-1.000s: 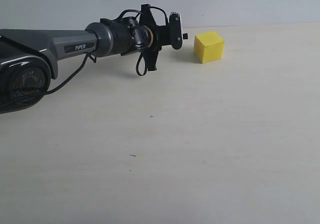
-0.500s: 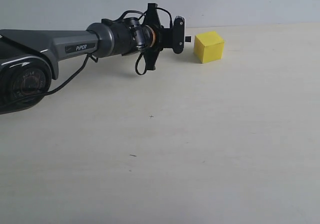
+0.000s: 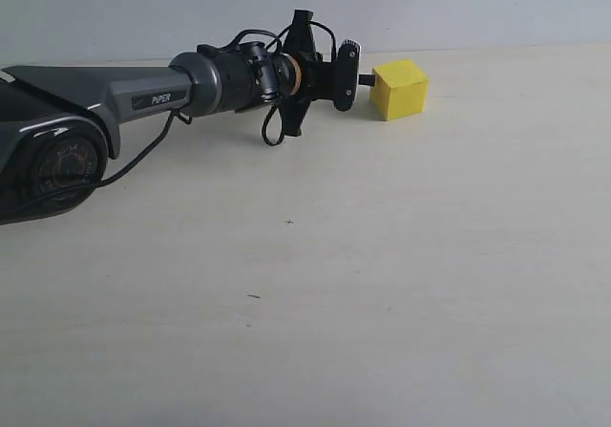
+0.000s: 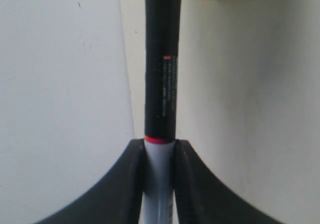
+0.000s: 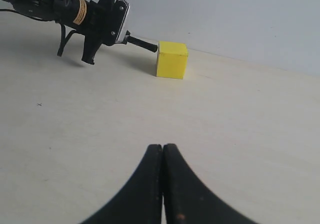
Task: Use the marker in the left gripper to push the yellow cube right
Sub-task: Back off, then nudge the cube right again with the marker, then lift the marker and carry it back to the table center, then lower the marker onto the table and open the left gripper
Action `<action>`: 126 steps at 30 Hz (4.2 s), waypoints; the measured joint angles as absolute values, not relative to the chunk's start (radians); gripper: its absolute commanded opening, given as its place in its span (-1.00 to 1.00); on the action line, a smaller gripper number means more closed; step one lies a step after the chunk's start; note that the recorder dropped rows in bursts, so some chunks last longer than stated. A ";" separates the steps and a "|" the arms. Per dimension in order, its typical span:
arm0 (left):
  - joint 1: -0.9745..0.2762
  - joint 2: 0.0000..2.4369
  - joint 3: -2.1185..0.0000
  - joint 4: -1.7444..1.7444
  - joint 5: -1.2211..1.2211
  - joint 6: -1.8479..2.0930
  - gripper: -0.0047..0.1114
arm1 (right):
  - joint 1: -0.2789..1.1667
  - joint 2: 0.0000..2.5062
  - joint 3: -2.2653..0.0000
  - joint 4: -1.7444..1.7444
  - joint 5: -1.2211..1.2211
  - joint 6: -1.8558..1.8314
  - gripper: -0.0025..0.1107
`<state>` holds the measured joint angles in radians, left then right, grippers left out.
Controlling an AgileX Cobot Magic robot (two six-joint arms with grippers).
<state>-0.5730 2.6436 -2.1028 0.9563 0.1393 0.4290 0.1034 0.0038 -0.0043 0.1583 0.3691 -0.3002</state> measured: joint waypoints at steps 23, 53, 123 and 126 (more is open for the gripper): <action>-0.556 2.757 -2.252 0.965 0.023 0.456 -0.92 | 0.103 0.004 -0.004 0.158 0.369 -0.300 -0.96; -0.618 2.394 -2.152 0.089 1.221 -0.284 -0.92 | 0.103 0.004 -0.004 0.158 0.369 -0.300 -0.96; -0.774 2.189 -1.609 0.147 0.845 -0.901 -0.92 | 0.103 0.004 -0.004 0.158 0.369 -0.300 -0.96; -0.763 2.215 -1.609 0.147 0.843 -0.901 -0.92 | 0.103 0.004 -0.004 0.158 0.369 -0.300 -0.96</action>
